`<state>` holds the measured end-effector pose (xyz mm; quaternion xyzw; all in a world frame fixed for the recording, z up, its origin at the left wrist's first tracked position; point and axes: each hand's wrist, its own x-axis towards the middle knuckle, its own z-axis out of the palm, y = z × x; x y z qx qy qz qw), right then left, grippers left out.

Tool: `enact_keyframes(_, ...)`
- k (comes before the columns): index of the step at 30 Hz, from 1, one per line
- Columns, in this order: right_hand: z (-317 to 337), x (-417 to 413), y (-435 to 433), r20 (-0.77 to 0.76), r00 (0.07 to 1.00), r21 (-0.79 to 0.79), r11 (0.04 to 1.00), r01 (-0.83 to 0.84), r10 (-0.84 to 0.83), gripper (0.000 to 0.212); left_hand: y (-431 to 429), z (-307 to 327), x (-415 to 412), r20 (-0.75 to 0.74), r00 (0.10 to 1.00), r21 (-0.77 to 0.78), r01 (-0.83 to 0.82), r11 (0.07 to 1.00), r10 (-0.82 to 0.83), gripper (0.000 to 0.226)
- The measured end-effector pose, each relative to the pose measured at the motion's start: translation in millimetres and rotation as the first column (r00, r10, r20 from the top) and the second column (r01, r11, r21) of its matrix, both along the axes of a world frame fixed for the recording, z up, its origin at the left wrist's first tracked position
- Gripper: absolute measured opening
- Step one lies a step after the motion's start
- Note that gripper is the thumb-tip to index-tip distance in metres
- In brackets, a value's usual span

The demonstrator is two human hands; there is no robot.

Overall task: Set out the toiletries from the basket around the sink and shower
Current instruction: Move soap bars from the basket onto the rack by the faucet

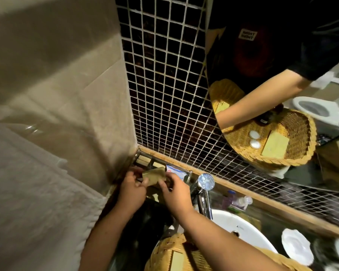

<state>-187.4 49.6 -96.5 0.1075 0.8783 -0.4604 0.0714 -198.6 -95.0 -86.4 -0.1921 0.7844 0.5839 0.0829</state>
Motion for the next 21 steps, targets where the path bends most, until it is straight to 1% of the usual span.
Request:
enact_keyframes(2, 1.9, -0.1, 1.1, 0.008, 0.999, -0.065, 0.997, 0.044, -0.043, 0.029, 1.2, 1.4, 0.2, 0.003, 1.000, 0.005, 0.016, 1.000, -0.016, 0.028)
enact_keyframes(5, 1.9, -1.2, 1.7, 0.033, 0.996, -0.131, 0.988, 0.083, -0.079, 0.023, 1.2, -1.2, 0.4, -0.012, 0.996, -0.085, 0.083, 0.993, -0.084, 0.026)
enact_keyframes(7, 2.5, -2.9, 0.2, 0.011, 0.993, -0.125, 0.985, 0.115, -0.115, 0.019, 0.3, -7.3, -1.7, -0.031, 0.989, -0.200, 0.137, 0.970, -0.146, 0.025)
enact_keyframes(9, 2.9, -6.4, -1.2, -0.011, 0.986, -0.113, 0.980, 0.163, -0.165, 0.021, 1.6, -14.2, -1.6, -0.008, 0.978, -0.337, 0.195, 0.921, -0.210, 0.027)
enact_keyframes(10, 2.9, -9.0, -1.6, -0.018, 0.982, -0.100, 0.977, 0.186, -0.189, 0.024, 3.9, -15.8, -0.2, 0.004, 0.972, -0.372, 0.221, 0.902, -0.236, 0.030)
enact_keyframes(12, 3.4, -16.0, -2.7, -0.040, 0.979, -0.043, 0.979, 0.200, -0.201, 0.030, 9.0, -20.2, 3.6, 0.000, 0.958, -0.394, 0.262, 0.881, -0.285, 0.035)
enact_keyframes(15, 2.2, -22.3, -7.2, -0.119, 0.983, 0.043, 0.988, 0.146, -0.140, 0.034, 13.1, -27.2, 8.0, -0.029, 0.940, -0.458, 0.290, 0.840, -0.340, 0.041)
enact_keyframes(18, 1.7, -23.5, -8.7, -0.202, 0.976, 0.117, 0.987, 0.108, -0.083, 0.040, 13.4, -33.1, 9.6, -0.010, 0.936, -0.523, 0.294, 0.800, -0.351, 0.047)
enact_keyframes(21, -3.4, -24.4, -5.6, -0.167, 0.985, 0.217, 0.976, 0.005, 0.032, 0.044, 12.8, -36.7, 11.5, 0.011, 0.924, -0.590, 0.315, 0.744, -0.382, 0.056)
